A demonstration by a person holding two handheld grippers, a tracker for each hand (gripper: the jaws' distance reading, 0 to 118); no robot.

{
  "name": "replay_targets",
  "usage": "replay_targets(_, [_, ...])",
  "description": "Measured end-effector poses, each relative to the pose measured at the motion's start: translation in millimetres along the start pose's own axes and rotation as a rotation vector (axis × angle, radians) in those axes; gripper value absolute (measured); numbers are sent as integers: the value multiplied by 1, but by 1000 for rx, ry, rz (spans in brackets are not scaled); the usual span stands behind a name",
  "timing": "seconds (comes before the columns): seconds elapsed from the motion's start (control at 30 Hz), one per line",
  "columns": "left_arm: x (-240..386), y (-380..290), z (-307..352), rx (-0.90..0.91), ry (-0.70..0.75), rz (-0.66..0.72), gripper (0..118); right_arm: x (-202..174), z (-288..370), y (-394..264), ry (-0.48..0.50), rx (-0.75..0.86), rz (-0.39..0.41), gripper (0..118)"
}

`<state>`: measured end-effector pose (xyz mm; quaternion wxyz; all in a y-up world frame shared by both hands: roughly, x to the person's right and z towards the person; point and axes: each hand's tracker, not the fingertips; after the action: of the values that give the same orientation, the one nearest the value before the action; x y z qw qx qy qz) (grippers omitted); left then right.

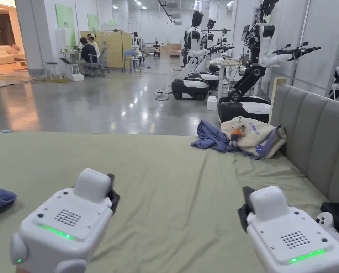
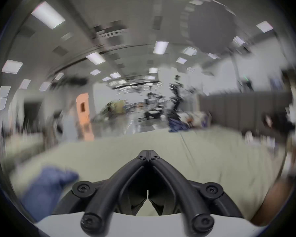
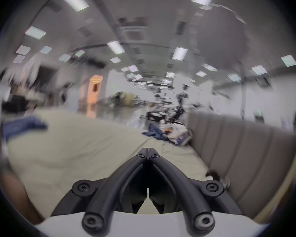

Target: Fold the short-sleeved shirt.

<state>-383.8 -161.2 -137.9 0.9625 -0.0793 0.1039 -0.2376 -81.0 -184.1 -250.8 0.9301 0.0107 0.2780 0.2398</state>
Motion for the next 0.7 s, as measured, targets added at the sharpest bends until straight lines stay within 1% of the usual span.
replay_targets(0.03, [14,4,4,14,-25,-285,0,-9,0,1,88,2,222,2])
replay_targets(0.07, [29,3,10,35,-60,-573,0,-24,2,-1,157,6,493,2])
replay_targets(0.1, [43,-2,14,39,-87,-828,0,-39,7,-7,200,7,761,2])
replay_targets(0.13, [53,-16,12,34,-137,-1040,0,-50,10,-15,276,-5,993,2])
replay_targets(0.17, [61,-21,12,0,-212,-1156,0,-57,9,-19,356,-58,1096,2])
replay_targets(0.2, [67,-24,11,-32,-253,-1202,0,-63,8,-20,400,-94,1153,2])
replay_targets(0.23, [71,-26,10,-37,-267,-1221,0,-67,8,-23,409,-71,1162,2])
replay_targets(0.27, [71,-31,7,-6,-252,-1205,0,-69,9,-23,389,-29,1154,2])
replay_targets(0.3, [70,-30,5,0,-234,-1165,0,-68,8,-19,362,-16,1110,2])
replay_targets(0.33, [66,-23,0,7,-182,-1049,0,-63,4,-9,322,0,988,2])
replay_targets(0.4, [48,-8,-11,3,-18,-736,0,-43,-2,7,218,12,681,2])
replay_targets(0.47, [18,5,-15,-19,119,-280,0,-19,-2,16,85,50,335,2])
replay_targets(0.5, [2,6,-12,-11,155,-58,0,-8,-1,18,7,62,187,2])
replay_targets(0.53, [-20,4,-6,7,156,229,0,3,3,17,-96,83,6,2])
replay_targets(0.57, [-37,-7,1,50,159,501,0,14,7,14,-145,93,-202,2])
replay_targets(0.6, [-48,-20,8,82,193,693,0,26,12,8,-145,101,-386,2])
replay_targets(0.63, [-51,-33,14,100,254,812,0,33,17,2,-166,96,-541,2])
replay_targets(0.67, [-54,-41,16,95,322,855,0,36,20,-5,-212,92,-617,2])
replay_targets(0.7, [-53,-44,16,58,361,829,0,37,23,-11,-252,96,-640,2])
